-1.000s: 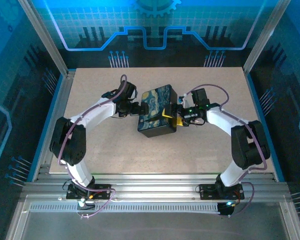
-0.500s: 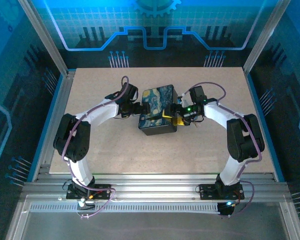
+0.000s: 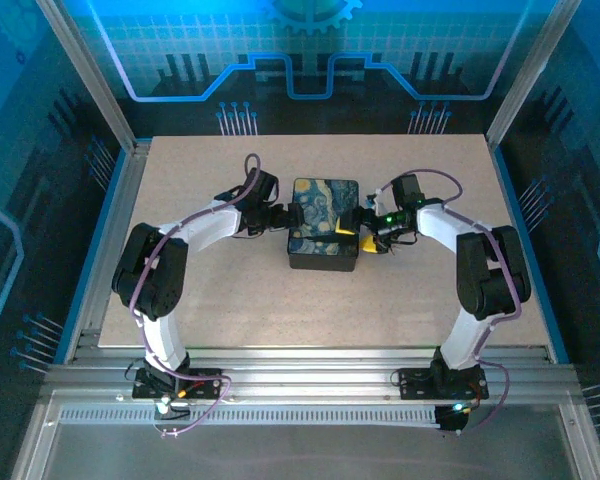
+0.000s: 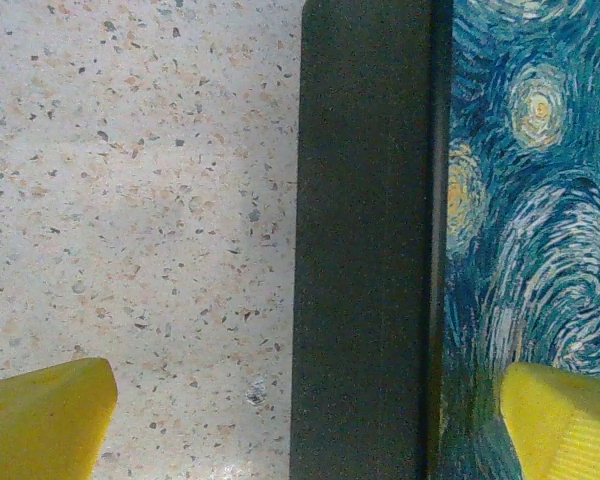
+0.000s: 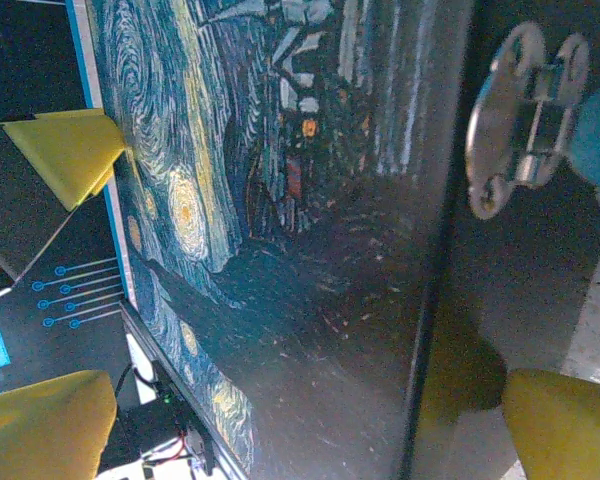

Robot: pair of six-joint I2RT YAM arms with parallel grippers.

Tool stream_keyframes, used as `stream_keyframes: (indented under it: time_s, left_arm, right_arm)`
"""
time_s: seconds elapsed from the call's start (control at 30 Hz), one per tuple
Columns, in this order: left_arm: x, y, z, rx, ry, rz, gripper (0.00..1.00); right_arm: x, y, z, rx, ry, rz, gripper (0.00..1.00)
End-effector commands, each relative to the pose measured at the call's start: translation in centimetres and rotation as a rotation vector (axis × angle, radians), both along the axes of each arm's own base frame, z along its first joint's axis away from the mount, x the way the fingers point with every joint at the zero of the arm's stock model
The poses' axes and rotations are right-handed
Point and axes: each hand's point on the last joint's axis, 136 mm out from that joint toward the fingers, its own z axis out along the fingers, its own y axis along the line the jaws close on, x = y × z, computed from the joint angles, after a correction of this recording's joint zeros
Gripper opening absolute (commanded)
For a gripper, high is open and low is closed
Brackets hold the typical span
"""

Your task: Unlock the padlock with the key

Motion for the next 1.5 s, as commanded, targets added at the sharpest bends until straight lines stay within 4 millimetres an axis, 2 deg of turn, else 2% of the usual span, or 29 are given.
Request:
stream_keyframes:
  time_s: [0.0, 0.13, 0.3, 0.37, 0.43, 0.57, 0.73, 0.83, 0.9, 0.93, 0.97, 1.07, 1.17, 1.3, 1.47]
  left_arm:
    - [-2.6, 2.6, -4.6, 0.120, 0.147, 0.044, 0.99]
    - [-2.3, 2.8, -3.5, 0.110, 0.131, 0.048, 0.99]
    - [-1.4, 4.3, -0.1, 0.122, 0.049, 0.066, 0.99]
    - [-1.0, 5.1, 1.2, 0.114, 0.019, 0.079, 0.99]
    - [-0.6, 6.1, 2.1, 0.111, -0.007, 0.099, 0.99]
    - [-0.2, 8.3, 3.6, 0.116, -0.066, 0.136, 0.99]
    - [0.0, 11.0, 4.9, 0.166, -0.208, 0.166, 0.99]
    - [-0.2, 11.9, 5.8, 0.197, -0.352, 0.144, 0.99]
    - [-0.3, 12.8, 6.2, 0.239, -0.450, 0.149, 0.99]
    - [-0.5, 13.2, 6.2, 0.265, -0.489, 0.144, 0.99]
    - [-0.7, 13.4, 6.4, 0.296, -0.533, 0.128, 0.99]
    - [-1.5, 14.7, 6.4, 0.376, -0.594, 0.130, 0.99]
    - [-1.8, 16.4, 6.4, 0.383, -0.587, 0.191, 0.99]
    - [-1.7, 17.4, 6.6, 0.409, -0.632, 0.190, 0.99]
    - [-1.8, 19.4, 5.2, 0.438, -0.627, 0.199, 0.99]
  right_arm:
    - [-0.1, 2.0, 0.6, 0.044, -0.003, 0.068, 1.00]
    - [0.0, 3.9, 1.0, 0.057, -0.008, 0.105, 1.00]
    - [0.2, 6.2, 2.3, 0.090, -0.026, 0.142, 1.00]
    - [0.0, 6.5, 3.2, 0.129, -0.031, 0.158, 1.00]
    - [0.1, 5.7, 4.1, 0.131, -0.056, 0.150, 1.00]
    - [-0.1, 1.7, 5.5, 0.084, -0.125, 0.089, 1.00]
    - [-0.9, -4.9, 5.3, -0.104, -0.235, -0.054, 1.00]
    - [-0.8, -9.2, 5.3, -0.303, -0.341, -0.175, 1.00]
    - [-0.5, -12.1, 6.6, -0.465, -0.502, -0.268, 1.00]
    - [-0.8, -13.4, 6.6, -0.537, -0.566, -0.307, 1.00]
    - [-0.9, -14.6, 7.2, -0.602, -0.662, -0.350, 1.00]
    - [-2.2, -17.2, 7.2, -0.747, -0.848, -0.415, 1.00]
    - [-3.0, -20.1, 6.3, -0.840, -0.845, -0.517, 1.00]
    - [-2.8, -21.9, 4.7, -0.881, -0.821, -0.596, 1.00]
    - [-1.2, -22.4, 4.0, -0.887, -0.891, -0.652, 1.00]
